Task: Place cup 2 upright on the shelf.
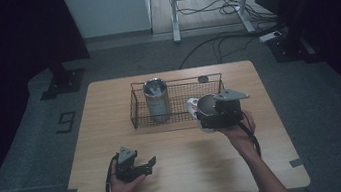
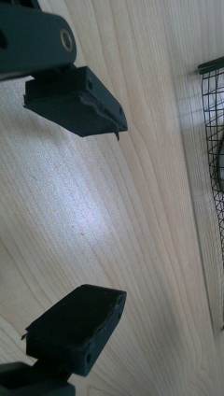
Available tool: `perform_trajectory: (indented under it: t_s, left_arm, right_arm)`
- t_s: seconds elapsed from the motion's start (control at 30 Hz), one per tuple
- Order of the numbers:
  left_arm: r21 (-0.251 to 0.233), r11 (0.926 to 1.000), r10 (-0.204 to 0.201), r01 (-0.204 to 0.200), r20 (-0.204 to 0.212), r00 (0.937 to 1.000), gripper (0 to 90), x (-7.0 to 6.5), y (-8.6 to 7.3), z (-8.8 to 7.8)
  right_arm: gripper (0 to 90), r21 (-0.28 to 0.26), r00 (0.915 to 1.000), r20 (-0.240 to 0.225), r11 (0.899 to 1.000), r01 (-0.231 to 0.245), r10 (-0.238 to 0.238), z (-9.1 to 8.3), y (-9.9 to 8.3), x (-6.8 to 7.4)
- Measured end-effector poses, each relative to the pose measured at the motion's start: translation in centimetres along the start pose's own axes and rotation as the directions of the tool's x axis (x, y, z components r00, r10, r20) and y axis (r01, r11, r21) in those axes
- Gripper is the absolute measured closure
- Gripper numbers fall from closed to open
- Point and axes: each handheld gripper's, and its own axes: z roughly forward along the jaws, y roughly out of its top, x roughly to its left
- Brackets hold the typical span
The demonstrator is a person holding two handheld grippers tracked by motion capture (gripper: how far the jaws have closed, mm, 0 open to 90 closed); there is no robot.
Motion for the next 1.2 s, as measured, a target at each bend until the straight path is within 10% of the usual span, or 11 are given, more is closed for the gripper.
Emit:
perform_trajectory:
  t_s: [1.2]
  left_arm:
    - [0.008, 1.0000, 0.002, -0.003, 0.011, 0.9999, 17.8, 0.1, -0.1, 0.2]
  right_arm:
    - [6.4, 0.006, 0.9979, 0.062, 1.000, -0.018, 0.018, 1.9, 2.4, -3.2]
